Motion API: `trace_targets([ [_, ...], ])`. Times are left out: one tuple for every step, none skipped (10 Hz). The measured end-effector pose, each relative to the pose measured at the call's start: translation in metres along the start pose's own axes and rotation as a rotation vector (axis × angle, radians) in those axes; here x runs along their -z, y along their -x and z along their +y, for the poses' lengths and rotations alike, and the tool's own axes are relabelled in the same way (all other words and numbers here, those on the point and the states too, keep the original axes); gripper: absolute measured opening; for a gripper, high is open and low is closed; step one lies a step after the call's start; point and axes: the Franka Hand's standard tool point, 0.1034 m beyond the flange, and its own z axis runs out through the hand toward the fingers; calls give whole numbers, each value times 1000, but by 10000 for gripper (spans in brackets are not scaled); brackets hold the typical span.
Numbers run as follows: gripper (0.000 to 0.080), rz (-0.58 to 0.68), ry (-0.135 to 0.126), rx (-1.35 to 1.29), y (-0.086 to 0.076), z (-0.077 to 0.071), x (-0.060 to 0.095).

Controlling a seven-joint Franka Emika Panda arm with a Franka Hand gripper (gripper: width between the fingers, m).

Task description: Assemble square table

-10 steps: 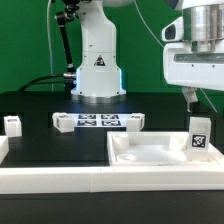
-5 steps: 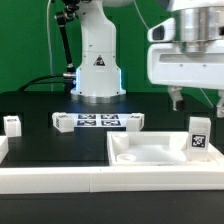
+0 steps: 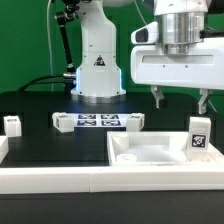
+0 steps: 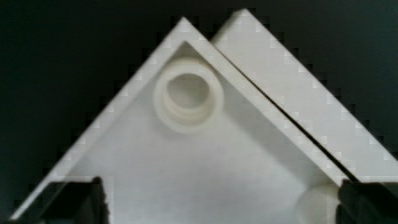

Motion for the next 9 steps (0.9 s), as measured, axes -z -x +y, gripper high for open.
trace_targets([
  [648, -1, 6, 46, 3, 7, -1],
  [648, -5, 16, 112, 6, 23, -4],
  [648, -13, 27, 155, 6, 38, -5],
  [648, -19, 35, 201, 9, 52, -5],
  [648, -19, 42, 221, 7, 63, -7],
  [648, -13, 46, 226, 7, 72, -10],
  [648, -23, 53, 229, 15, 79, -11],
  [648, -28, 57, 231, 19, 82, -12],
  [648, -33, 62, 256, 18, 88, -13],
])
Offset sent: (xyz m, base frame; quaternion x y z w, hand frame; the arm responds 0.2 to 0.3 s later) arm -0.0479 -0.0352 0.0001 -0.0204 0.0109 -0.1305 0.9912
